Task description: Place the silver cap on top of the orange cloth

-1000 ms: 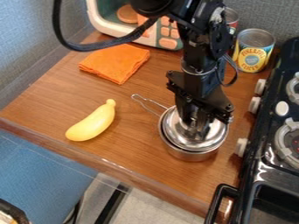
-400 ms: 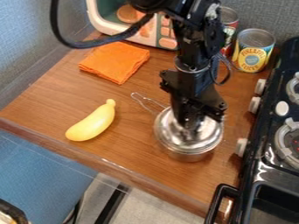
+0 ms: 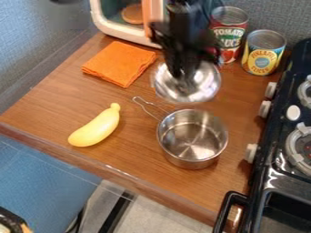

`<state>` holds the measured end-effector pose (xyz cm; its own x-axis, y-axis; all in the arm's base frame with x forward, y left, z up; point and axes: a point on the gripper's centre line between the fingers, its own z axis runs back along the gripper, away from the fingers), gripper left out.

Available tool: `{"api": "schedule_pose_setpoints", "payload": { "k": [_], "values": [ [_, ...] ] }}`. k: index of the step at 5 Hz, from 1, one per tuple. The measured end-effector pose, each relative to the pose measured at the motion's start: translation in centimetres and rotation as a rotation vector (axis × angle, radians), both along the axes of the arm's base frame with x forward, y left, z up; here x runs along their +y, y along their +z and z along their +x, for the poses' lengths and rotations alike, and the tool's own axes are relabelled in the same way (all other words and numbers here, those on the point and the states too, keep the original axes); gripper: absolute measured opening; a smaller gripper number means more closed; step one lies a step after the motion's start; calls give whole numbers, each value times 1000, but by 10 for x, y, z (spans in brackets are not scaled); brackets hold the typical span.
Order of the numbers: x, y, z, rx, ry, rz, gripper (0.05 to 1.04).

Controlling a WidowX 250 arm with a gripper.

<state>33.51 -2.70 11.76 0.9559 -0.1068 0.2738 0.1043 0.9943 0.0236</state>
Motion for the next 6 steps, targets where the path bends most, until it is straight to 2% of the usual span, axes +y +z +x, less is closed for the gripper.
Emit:
{"api": "schedule_pose_setpoints", "payload": {
  "k": [1,2,3,5,6],
  "values": [
    [32,-12,14,49,87,3,289],
    [80,-24,33,85,220,1,289],
    [114,-28,49,90,317,-9,289],
    [155,-39,71,94,406,-2,289],
    [162,-53,71,122,429,6,289]
  ]
}}
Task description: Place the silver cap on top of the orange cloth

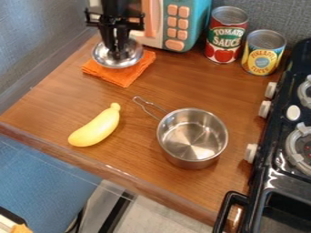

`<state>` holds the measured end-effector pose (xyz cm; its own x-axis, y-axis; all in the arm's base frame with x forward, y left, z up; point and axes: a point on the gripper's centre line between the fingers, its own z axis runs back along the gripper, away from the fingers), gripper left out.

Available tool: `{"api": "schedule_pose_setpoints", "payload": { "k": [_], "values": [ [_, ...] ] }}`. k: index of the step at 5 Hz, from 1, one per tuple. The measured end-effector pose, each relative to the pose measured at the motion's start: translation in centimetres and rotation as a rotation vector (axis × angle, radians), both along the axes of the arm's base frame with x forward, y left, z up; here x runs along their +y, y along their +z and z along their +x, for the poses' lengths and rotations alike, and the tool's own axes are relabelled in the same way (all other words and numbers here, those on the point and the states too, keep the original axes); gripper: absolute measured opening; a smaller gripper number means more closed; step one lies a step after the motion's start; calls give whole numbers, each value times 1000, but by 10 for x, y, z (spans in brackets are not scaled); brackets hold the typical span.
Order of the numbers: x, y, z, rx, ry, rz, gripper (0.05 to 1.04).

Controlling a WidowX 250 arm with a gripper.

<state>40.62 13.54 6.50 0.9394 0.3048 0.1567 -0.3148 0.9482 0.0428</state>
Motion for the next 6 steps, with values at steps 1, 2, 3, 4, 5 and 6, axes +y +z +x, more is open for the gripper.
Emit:
{"api": "schedule_pose_setpoints", "payload": {
  "k": [1,2,3,4,5,6],
  "values": [
    [6,-19,-2,42,11,2,289],
    [10,-24,3,41,22,19,289],
    [12,-26,3,46,25,19,355],
    [13,-27,4,36,28,17,654],
    [11,-20,4,23,20,8,938],
    [7,0,5,-12,5,-3,1005]
  ]
}}
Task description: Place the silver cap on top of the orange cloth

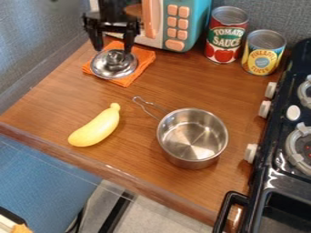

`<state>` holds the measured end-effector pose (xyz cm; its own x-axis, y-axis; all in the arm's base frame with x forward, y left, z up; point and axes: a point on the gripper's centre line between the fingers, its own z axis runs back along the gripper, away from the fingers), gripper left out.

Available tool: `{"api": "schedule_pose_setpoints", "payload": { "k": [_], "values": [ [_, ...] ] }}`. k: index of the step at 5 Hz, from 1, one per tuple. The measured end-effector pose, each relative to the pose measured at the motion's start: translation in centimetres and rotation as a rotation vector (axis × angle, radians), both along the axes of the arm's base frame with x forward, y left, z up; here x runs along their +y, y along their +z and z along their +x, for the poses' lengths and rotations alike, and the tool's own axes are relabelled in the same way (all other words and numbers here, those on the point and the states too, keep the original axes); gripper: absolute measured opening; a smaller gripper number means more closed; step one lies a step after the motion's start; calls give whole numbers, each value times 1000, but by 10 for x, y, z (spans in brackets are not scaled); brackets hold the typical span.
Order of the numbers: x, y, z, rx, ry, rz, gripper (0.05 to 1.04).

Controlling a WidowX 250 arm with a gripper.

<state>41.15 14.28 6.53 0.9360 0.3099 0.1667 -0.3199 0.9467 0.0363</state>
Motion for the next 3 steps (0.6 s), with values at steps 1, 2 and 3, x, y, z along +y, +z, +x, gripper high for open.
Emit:
{"api": "schedule_pose_setpoints", "payload": {
  "k": [1,2,3],
  "values": [
    [-9,41,0,-73,-86,-22,1000],
    [-15,47,-8,-68,-258,-52,1000],
    [-14,56,-15,-77,-307,-4,999]
  ]
}}
